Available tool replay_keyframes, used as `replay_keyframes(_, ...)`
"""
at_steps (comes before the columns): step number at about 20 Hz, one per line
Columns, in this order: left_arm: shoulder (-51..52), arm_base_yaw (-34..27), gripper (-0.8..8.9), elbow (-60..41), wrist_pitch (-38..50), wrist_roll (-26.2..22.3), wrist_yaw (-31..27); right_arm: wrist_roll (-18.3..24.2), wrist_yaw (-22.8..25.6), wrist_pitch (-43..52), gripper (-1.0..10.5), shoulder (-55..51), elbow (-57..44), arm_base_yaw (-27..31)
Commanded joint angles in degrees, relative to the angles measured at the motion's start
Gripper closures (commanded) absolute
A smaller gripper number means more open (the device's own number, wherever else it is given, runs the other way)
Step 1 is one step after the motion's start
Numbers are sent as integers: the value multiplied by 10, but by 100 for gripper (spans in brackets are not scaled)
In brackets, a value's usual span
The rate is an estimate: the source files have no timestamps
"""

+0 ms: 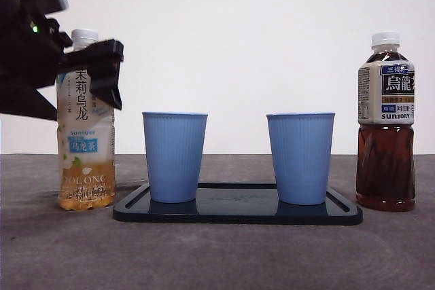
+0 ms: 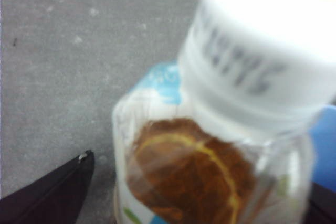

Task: Pour the drink into the cup

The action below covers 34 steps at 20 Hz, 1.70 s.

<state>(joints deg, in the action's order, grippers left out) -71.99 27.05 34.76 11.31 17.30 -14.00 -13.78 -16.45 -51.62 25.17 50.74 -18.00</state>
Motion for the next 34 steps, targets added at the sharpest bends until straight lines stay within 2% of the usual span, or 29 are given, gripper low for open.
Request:
replay_keyframes(1,26,3,337,9,-18,-2,-2,-6,0,5,453,2,10,-3)
replay_keyframes(7,167,12,337,16,-147,-1,7,-6,0,6,453,2,10,-3)
replay_keyframes(11,275,28,337,50,-292,1,76,-6,-1,6,453,2,10,-3)
replay_keyframes(14,327,35,345,99,-408,-3,104,-5,-3,6,453,2,10,-3)
replay_keyframes(17,362,38,346,157,-517,-14,137,-2,-45,6,453,2,10,-3)
replay_keyframes(19,377,38,346,190,-568,-32,185,-1,-79,6,453,2,10,-3)
replay_keyframes(22,393,38,349,224,-616,-80,285,-1,-117,6,453,2,10,-3)
replay_keyframes(24,400,38,349,238,-629,-80,330,4,-132,6,453,2,10,-3)
replay_keyframes(27,409,38,349,242,-625,-81,341,15,-165,7,454,2,10,-3)
replay_keyframes(30,409,38,357,242,-623,-81,340,22,-165,11,454,2,10,-3)
replay_keyframes(31,409,38,393,242,-623,-81,340,23,-165,14,454,2,10,-3)
replay_keyframes(32,409,38,507,242,-624,-84,339,22,-165,15,471,2,10,-3)
replay_keyframes(33,409,38,682,242,-624,-92,339,22,-165,16,566,2,10,-3)
replay_keyframes(34,409,38,831,242,-624,-97,339,24,-165,15,724,2,10,-3)
